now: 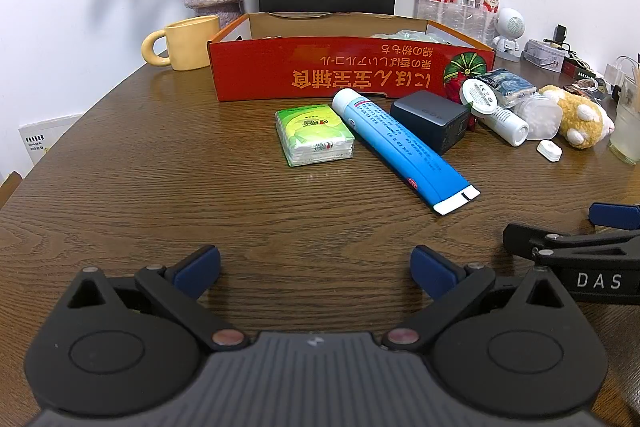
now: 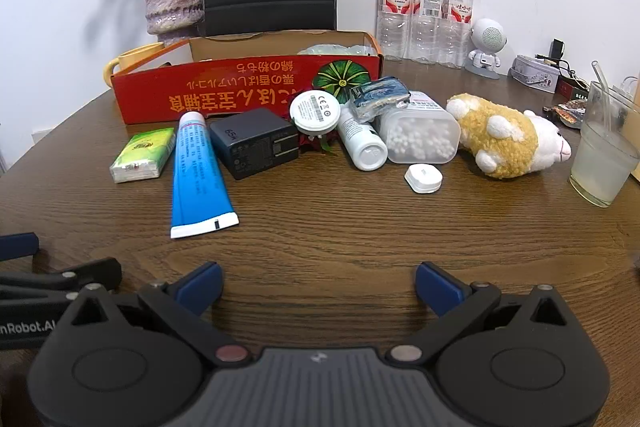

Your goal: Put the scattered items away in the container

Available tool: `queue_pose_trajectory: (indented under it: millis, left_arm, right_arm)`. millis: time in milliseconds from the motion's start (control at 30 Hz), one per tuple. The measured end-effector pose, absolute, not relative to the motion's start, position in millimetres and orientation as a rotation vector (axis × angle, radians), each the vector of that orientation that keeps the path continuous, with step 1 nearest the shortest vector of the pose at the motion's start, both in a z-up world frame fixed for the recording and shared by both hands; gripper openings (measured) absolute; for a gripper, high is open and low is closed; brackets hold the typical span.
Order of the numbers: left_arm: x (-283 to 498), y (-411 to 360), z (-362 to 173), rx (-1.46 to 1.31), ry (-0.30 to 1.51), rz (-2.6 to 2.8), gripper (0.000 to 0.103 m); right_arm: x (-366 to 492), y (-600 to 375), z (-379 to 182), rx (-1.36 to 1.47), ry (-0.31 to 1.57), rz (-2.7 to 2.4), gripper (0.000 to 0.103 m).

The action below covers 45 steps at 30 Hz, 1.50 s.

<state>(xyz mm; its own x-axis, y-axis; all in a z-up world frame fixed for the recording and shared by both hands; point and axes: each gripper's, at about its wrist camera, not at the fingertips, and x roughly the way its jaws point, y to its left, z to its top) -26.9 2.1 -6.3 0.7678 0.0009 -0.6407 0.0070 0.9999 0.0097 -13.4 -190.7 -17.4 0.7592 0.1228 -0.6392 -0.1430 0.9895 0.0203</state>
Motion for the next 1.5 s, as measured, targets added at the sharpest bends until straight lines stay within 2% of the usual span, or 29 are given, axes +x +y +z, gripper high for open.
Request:
queue_pose_trajectory:
  millis: [1500]
  left_arm:
    - [-20.1,8.6,-0.3,-0.021,0.667,-0.015,0.103]
  right_arm:
    - [-13.1,-190.4,-17.6,-0.031,0.693,0.144,0.103]
